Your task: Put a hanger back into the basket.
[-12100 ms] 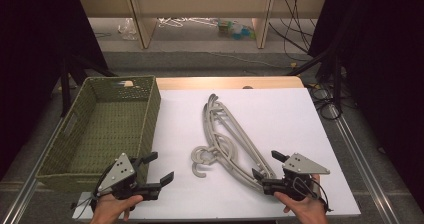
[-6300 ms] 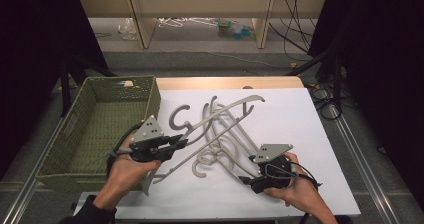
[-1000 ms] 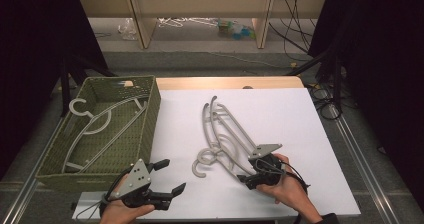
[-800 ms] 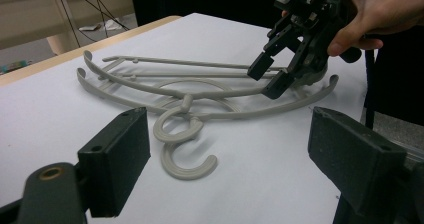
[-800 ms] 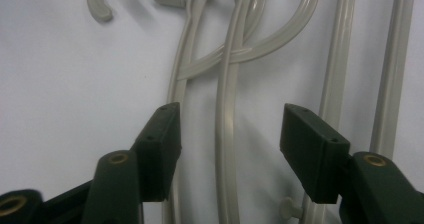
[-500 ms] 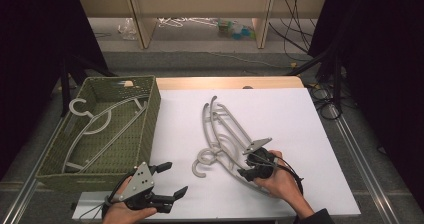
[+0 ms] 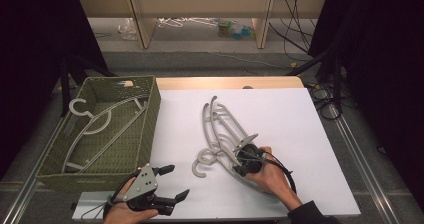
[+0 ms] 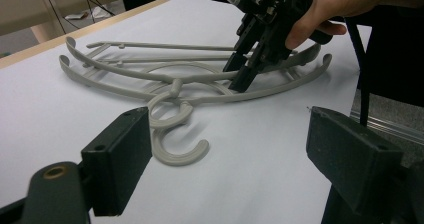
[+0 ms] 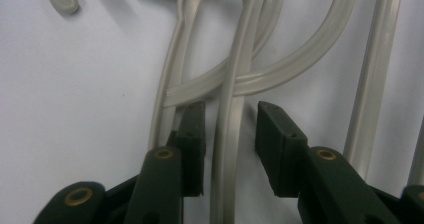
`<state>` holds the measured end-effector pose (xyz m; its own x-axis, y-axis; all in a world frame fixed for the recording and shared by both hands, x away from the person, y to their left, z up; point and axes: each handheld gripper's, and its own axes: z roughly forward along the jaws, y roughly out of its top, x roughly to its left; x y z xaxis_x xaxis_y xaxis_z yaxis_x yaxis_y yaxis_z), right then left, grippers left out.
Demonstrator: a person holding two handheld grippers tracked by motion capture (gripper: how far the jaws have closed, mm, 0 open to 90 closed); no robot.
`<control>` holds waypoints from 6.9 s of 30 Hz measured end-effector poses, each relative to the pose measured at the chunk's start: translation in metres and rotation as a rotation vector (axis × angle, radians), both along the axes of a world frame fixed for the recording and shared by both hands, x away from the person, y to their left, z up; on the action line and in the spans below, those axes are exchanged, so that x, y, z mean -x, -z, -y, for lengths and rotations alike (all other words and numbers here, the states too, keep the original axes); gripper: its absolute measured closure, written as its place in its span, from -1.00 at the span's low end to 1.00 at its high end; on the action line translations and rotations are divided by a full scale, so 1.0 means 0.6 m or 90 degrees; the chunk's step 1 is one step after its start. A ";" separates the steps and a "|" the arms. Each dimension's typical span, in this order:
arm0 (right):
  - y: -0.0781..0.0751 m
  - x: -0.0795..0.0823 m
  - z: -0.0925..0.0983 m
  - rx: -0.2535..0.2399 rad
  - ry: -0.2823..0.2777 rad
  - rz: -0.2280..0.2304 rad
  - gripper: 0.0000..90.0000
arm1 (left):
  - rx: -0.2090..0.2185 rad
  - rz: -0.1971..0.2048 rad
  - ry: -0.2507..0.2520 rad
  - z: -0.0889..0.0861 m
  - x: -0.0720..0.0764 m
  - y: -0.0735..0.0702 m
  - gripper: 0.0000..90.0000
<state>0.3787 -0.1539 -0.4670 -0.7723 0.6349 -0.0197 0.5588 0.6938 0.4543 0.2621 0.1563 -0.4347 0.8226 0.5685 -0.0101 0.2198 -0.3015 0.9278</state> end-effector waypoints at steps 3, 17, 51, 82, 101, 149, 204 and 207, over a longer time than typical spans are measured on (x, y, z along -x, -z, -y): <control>-0.001 -0.004 -0.003 0.005 -0.006 -0.004 0.59 | -0.006 0.009 0.003 -0.002 -0.003 -0.001 -0.59; -0.045 -0.002 0.028 0.005 -0.032 0.012 0.80 | -0.009 0.016 -0.023 -0.007 -0.007 -0.002 -0.54; -0.119 0.062 0.027 -0.034 -0.307 0.047 0.82 | -0.186 0.161 -0.006 0.055 -0.056 0.012 -0.18; -0.137 0.056 0.043 -0.072 -0.253 0.128 0.17 | -0.357 0.215 0.206 0.114 -0.104 -0.008 0.74; -0.161 0.075 0.037 -0.149 -0.157 0.161 -0.21 | -0.139 -0.066 0.018 0.064 -0.144 -0.056 0.76; -0.075 0.087 0.050 -0.140 -0.126 0.085 -0.35 | 0.016 -0.121 -0.204 -0.229 -0.154 -0.246 0.75; -0.066 0.082 0.050 -0.134 -0.122 0.068 -0.34 | -0.169 -0.214 -0.257 -0.330 -0.264 -0.103 0.75; -0.066 0.083 0.050 -0.137 -0.118 0.072 -0.34 | -0.162 -0.226 -0.272 -0.331 -0.268 -0.093 0.75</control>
<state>0.3291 -0.1842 -0.4276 -0.8760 0.4822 0.0072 0.3691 0.6608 0.6536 0.4232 0.3548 -0.3792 0.4931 0.8677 -0.0619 0.6522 -0.3217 0.6865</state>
